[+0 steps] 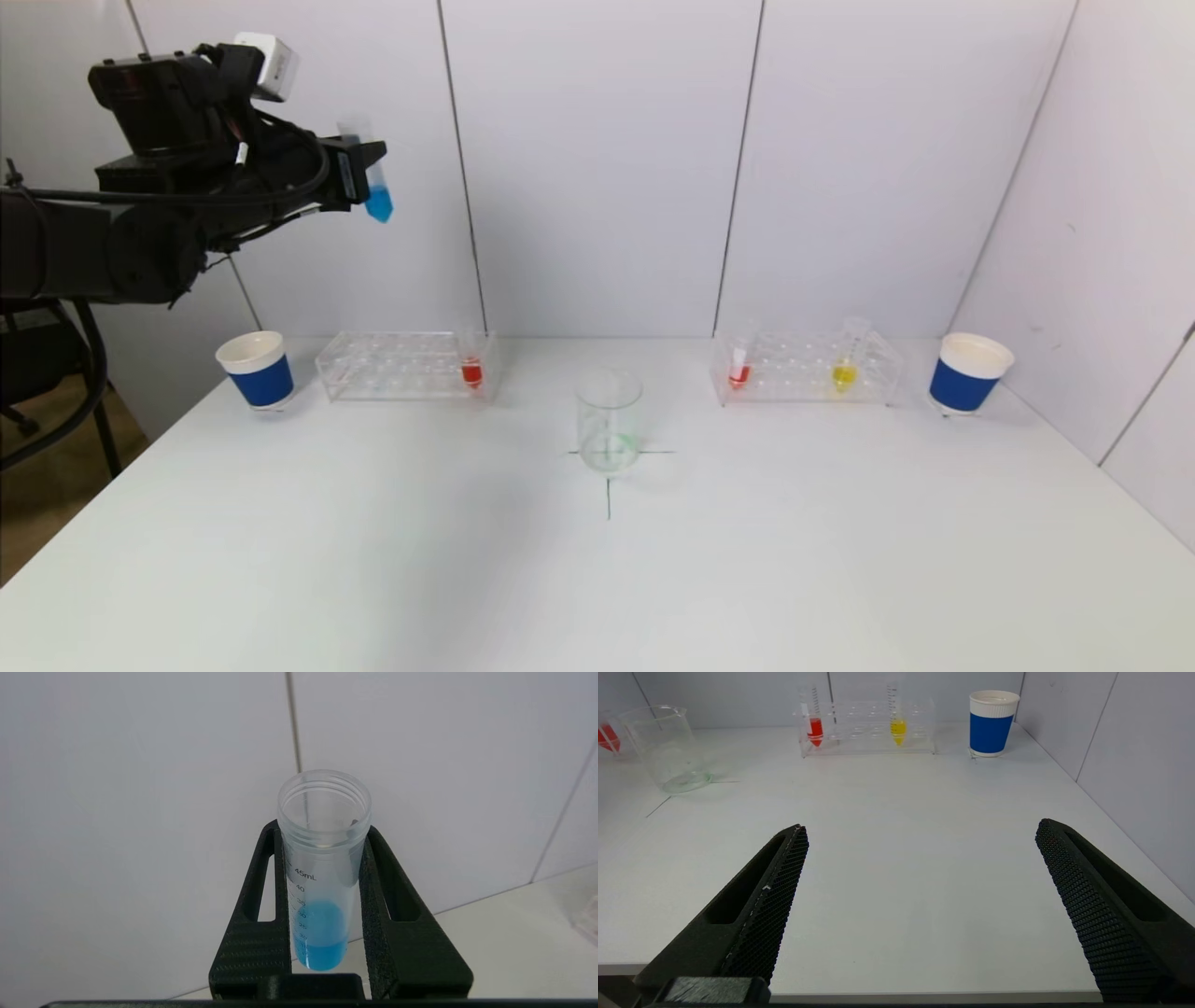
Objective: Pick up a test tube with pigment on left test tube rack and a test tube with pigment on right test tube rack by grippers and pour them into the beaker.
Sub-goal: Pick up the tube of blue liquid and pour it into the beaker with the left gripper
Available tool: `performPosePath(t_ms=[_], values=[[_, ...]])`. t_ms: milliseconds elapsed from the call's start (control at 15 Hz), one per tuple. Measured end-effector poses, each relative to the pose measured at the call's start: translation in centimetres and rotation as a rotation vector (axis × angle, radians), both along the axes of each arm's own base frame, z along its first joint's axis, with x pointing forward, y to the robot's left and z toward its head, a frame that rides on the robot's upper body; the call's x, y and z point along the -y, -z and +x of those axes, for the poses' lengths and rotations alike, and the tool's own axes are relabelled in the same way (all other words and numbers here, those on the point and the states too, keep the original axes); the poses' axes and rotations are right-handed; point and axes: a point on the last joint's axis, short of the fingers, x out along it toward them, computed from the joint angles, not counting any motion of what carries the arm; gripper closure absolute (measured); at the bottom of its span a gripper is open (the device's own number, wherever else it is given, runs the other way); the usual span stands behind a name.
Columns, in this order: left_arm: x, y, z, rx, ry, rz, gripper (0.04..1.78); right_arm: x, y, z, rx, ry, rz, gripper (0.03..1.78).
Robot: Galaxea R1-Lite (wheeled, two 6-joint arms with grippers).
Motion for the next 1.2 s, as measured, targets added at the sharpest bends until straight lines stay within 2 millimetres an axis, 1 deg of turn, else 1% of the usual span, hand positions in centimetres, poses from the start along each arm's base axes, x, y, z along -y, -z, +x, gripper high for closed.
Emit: performPosePath(t_ms=[133,267,400,600,733,867,1200], values=[[1.3,-0.9,0.3,-0.016,0.111,0.030,1.37,0.0,0.0,0.0,0.000,0.000,0.000,0.04],[2.7,-0.8,0.7,-0.013,0.207,0.078,1.37,0.0,0.0,0.0,0.000,0.000,0.000,0.04],[3.9,-0.2,1.3,0.004,0.293,0.136,1.37,0.0,0.0,0.0,0.000,0.000,0.000,0.04],[5.7,0.9,2.4,0.021,0.447,0.180,1.37,0.0,0.0,0.0,0.000,0.000,0.000,0.04],[6.6,1.9,3.3,0.050,0.541,0.234,1.37,0.0,0.0,0.0,0.000,0.000,0.000,0.04],[7.4,3.0,4.3,0.091,0.620,0.302,1.37,0.0,0.0,0.0,0.000,0.001,0.000,0.04],[11.0,6.5,5.5,0.190,0.808,0.470,1.37,0.0,0.0,0.0,0.000,0.000,0.000,0.04]])
